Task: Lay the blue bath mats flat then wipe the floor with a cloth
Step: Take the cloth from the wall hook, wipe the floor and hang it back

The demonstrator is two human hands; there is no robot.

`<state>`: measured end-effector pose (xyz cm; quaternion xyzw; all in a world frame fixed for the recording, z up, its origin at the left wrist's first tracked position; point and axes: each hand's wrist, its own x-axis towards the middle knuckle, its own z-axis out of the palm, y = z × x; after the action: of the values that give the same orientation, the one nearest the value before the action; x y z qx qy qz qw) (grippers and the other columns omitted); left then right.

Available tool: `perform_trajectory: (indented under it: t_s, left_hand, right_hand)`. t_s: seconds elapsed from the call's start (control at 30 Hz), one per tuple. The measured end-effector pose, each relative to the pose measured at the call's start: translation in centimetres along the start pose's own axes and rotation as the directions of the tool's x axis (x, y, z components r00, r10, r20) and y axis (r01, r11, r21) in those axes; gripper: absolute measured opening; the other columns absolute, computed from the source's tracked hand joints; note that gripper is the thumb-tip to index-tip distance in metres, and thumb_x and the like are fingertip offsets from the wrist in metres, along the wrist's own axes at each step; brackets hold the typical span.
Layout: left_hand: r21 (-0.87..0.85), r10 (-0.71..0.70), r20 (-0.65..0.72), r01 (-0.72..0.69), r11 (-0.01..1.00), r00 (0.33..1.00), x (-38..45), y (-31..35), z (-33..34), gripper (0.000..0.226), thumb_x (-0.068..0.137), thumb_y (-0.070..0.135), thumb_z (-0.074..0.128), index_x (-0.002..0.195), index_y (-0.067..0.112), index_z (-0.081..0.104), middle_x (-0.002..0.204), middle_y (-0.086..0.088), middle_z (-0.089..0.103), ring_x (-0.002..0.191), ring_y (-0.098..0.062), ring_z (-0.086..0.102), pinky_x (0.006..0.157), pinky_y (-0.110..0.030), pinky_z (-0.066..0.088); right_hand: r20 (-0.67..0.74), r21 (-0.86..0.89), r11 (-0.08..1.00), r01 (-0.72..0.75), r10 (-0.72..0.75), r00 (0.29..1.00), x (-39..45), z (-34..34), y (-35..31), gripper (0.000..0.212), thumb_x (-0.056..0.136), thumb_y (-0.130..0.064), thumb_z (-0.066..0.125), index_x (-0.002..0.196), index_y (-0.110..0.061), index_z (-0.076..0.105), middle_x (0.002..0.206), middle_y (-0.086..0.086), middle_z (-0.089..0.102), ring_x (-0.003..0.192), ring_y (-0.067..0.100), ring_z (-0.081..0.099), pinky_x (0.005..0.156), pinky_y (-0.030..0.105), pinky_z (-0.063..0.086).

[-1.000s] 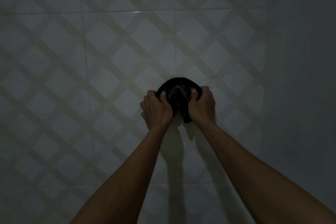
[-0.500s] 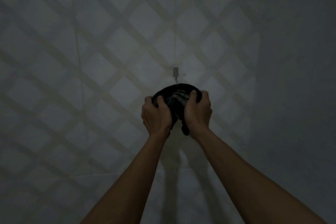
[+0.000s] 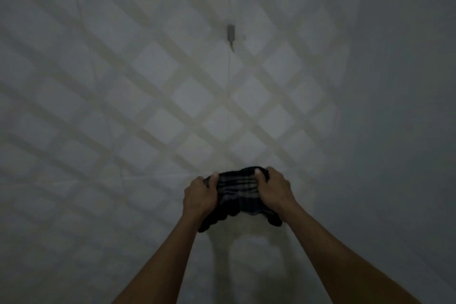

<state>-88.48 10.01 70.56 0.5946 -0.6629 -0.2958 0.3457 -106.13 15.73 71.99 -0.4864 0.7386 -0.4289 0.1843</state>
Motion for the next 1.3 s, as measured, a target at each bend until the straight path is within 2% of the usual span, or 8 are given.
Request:
perform_trajectory:
  t_s: [0.23,0.37,0.47,0.53,0.73,0.87,1.03,1.3]
  left_hand:
    - [-0.058,-0.280,0.359,0.321,0.945,0.890,-7.6,-8.5,6.8,0.049,0.099,0.052,0.050,0.104,0.004,0.057,0.108,-0.020,0.066,0.095,-0.037,0.068,0.087,-0.050,0.058]
    - [-0.047,-0.361,0.481,0.434,0.900,0.799,-12.7,-14.0,11.5,0.034,0.104,0.030,0.048,0.131,0.009,0.043,0.123,-0.020,0.057,0.095,-0.036,0.063,0.073,-0.045,0.057]
    - [-0.004,-0.367,0.366,0.395,0.919,0.855,-16.7,-18.8,14.9,0.030,0.104,0.024,0.048,0.133,0.014,0.050,0.124,-0.016,0.059,0.104,-0.033,0.062,0.088,-0.045,0.056]
    - [0.003,-0.370,0.280,0.385,0.923,0.886,-19.1,-22.0,16.7,0.027,0.103,0.024,0.050,0.127,0.018,0.059,0.122,-0.012,0.065,0.102,-0.026,0.061,0.085,-0.036,0.055]
    - [0.139,-0.392,0.307,0.366,0.920,0.867,-21.6,-32.7,22.7,0.032,0.106,0.029,0.043,0.134,0.033,0.058,0.116,-0.009,0.051,0.101,-0.028,0.060,0.094,-0.046,0.055]
    - [0.225,-0.384,0.349,0.321,0.920,0.855,-21.2,-41.3,28.1,0.033,0.106,0.030,0.043,0.133,0.038,0.060,0.112,0.000,0.039,0.101,-0.024,0.056,0.101,-0.043,0.051]
    - [0.318,-0.365,0.337,0.260,0.912,0.868,-20.7,-52.9,35.6,0.037,0.099,0.049,0.051,0.132,0.036,0.059,0.119,-0.004,0.042,0.106,-0.026,0.059,0.088,-0.030,0.045]
    - [0.297,-0.270,0.251,0.192,0.935,0.929,-18.6,-70.7,46.5,0.042,0.098,0.049,0.054,0.139,0.038,0.054,0.112,0.008,0.032,0.092,-0.011,0.047,0.083,-0.022,0.040]
  right_hand:
    - [0.203,0.043,0.963,-0.266,0.253,0.946,-6.3,3.3,13.5,0.043,0.099,-0.047,0.049,0.104,-0.005,0.059,0.102,0.012,0.063,0.082,0.022,0.059,0.070,0.033,0.050]
    - [0.354,-0.011,0.950,-0.313,0.296,0.887,-11.1,5.9,20.6,0.052,0.089,-0.053,0.063,0.129,-0.024,0.047,0.119,0.005,0.056,0.098,0.023,0.057,0.078,0.031,0.048]
    - [0.450,-0.035,0.956,-0.293,0.276,0.849,-14.6,8.5,25.5,0.062,0.092,-0.050,0.059,0.147,-0.039,0.033,0.152,0.006,0.039,0.134,0.030,0.043,0.103,0.037,0.043]
    - [0.480,-0.109,0.963,-0.245,0.267,0.835,-16.8,10.2,28.6,0.057,0.097,-0.048,0.052,0.149,-0.043,0.029,0.154,0.007,0.038,0.140,0.030,0.037,0.112,0.041,0.038]
    - [0.540,-0.217,0.956,-0.199,0.288,0.791,-21.1,17.7,38.1,0.040,0.105,-0.030,0.041,0.144,-0.028,0.047,0.142,0.004,0.055,0.124,0.020,0.055,0.102,0.021,0.040]
    - [0.576,-0.264,0.957,-0.121,0.257,0.776,-22.1,24.5,45.4,0.039,0.106,-0.021,0.037,0.143,-0.016,0.049,0.144,0.005,0.053,0.125,0.018,0.053,0.090,0.004,0.027]
    - [0.498,-0.319,0.940,-0.121,0.275,0.823,-23.1,33.7,54.6,0.048,0.098,-0.054,0.044,0.133,-0.026,0.061,0.128,-0.001,0.066,0.116,0.018,0.061,0.093,0.022,0.044]
    - [0.452,-0.350,0.936,-0.040,0.206,0.868,-22.6,48.7,70.0,0.056,0.096,-0.060,0.039,0.140,-0.029,0.054,0.131,0.008,0.062,0.119,0.026,0.057,0.098,0.034,0.047]
